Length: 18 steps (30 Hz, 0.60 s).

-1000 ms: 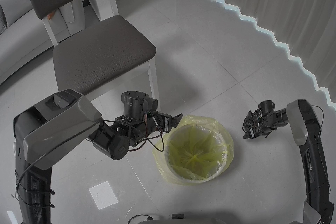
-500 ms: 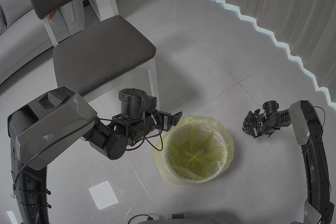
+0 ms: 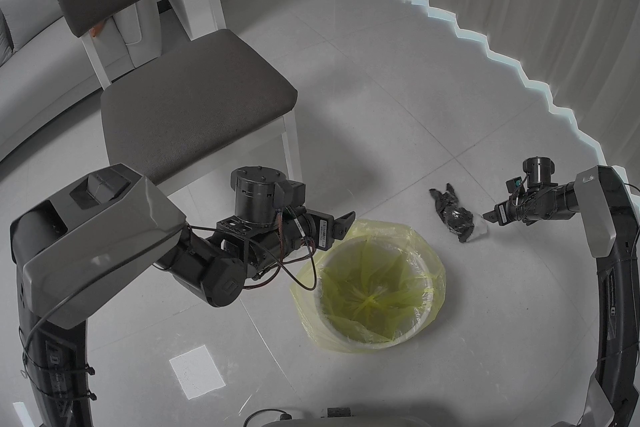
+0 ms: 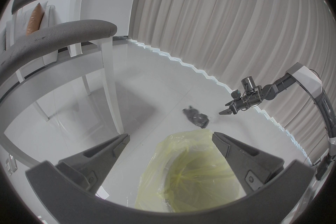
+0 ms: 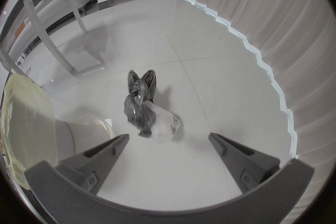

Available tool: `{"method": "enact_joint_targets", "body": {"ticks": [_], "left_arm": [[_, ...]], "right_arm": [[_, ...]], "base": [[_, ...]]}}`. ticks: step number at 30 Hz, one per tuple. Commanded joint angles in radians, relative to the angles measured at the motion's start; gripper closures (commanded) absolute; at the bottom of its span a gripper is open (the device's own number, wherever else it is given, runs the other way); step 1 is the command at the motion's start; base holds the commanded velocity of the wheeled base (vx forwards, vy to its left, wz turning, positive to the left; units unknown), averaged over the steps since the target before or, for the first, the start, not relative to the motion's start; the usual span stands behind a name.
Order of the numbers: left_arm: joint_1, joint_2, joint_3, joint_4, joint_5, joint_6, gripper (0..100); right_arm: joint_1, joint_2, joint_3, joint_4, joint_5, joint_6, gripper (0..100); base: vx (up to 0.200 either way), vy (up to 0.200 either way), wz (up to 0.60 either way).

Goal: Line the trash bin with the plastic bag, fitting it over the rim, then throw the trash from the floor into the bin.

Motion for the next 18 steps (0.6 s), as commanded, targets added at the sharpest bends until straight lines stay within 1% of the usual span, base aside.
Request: {"method": "enact_joint_targets", "body": {"ticks": [1,7,13,17,18], "left_arm": [[-0.003,-0.005,0.001,0.000,0.000,0.000,0],[-0.003,-0.005,0.004,-0.001,0.002,-0.002,0],[-0.004,-0.016,0.014,-0.001,0.003,-0.006,0],[-0.016,-0.063,0.067,-0.003,0.005,-0.011,0],[-0.015,-0.091,0.097,-0.027,-0.006,-0.012,0]], "right_arm": [[0.008,-0.014,0.002,-0.003,0.000,-0.001,0],[0.042,-0.006,-0.018,-0.005,0.003,-0.001,0],[0.072,0.055,-0.097,-0.003,0.003,0.005,0],[0.085,0.118,-0.116,0.000,0.003,0.005,0],[0.085,0.127,-0.116,0.003,0.003,0.005,0]], "base": [[0.000,0.000,0.00],[0.000,0.000,0.00],[0.000,0.000,0.00],[0.000,0.000,0.00],[0.000,0.000,0.00]]}}
